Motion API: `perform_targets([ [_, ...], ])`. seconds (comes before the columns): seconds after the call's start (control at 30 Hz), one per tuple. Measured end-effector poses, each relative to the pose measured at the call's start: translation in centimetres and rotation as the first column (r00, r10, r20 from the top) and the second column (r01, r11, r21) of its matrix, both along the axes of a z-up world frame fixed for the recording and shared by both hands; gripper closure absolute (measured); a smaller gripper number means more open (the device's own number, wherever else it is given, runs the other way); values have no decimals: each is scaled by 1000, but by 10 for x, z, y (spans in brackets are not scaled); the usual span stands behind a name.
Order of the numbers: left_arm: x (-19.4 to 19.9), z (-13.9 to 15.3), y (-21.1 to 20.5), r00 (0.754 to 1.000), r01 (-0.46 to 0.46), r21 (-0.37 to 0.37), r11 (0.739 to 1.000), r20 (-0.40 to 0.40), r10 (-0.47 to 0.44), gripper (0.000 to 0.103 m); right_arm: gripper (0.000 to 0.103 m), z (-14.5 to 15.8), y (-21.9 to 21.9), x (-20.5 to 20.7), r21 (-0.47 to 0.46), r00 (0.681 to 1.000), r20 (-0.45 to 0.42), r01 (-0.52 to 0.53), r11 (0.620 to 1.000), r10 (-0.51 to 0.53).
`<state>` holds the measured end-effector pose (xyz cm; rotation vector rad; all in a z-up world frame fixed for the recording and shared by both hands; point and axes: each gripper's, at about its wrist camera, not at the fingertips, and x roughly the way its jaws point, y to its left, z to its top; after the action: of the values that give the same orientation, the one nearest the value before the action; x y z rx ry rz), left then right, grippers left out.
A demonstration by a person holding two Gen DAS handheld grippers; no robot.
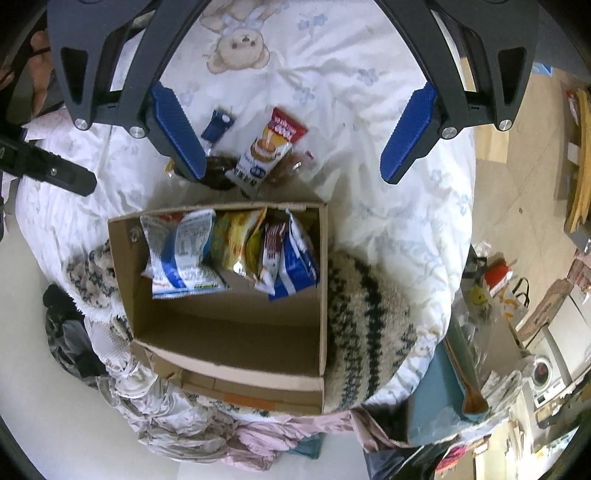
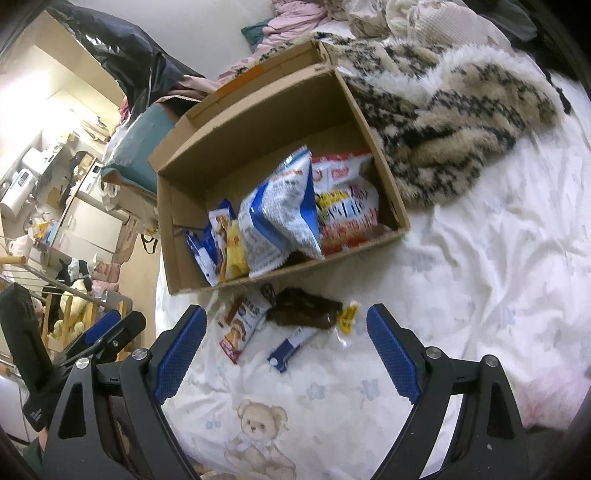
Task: Organize snacks
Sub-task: 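Withdraw both tools from the box toward the remaining snacks, then grasp the white rice cake packet with the left tool while the right tool grasps a blue-white bar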
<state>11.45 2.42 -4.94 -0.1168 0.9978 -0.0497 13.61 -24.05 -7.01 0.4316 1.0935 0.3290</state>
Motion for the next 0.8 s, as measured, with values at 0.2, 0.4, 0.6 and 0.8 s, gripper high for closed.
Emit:
perform_targets([
  [0.2, 2, -5, 5, 1000, -11, 6, 1000, -15, 11, 9, 12, -7, -2, -20, -17, 1000, -18, 11, 1000, -11],
  [0.4, 11, -26, 12, 995, -23, -61, 998, -95, 17, 10, 12, -12, -12, -24, 1, 998, -36, 50, 999, -50],
  [0.6, 31, -67, -7, 977, 32, -53, 998, -208, -43, 16, 12, -20, -21, -17, 69, 993, -83, 93, 993, -87],
  [0.8, 57, -105, -39, 936, 176, -75, 981, -296, -191, 34, 12, -27, -25, -13, 89, 988, -116, 114, 990, -103],
])
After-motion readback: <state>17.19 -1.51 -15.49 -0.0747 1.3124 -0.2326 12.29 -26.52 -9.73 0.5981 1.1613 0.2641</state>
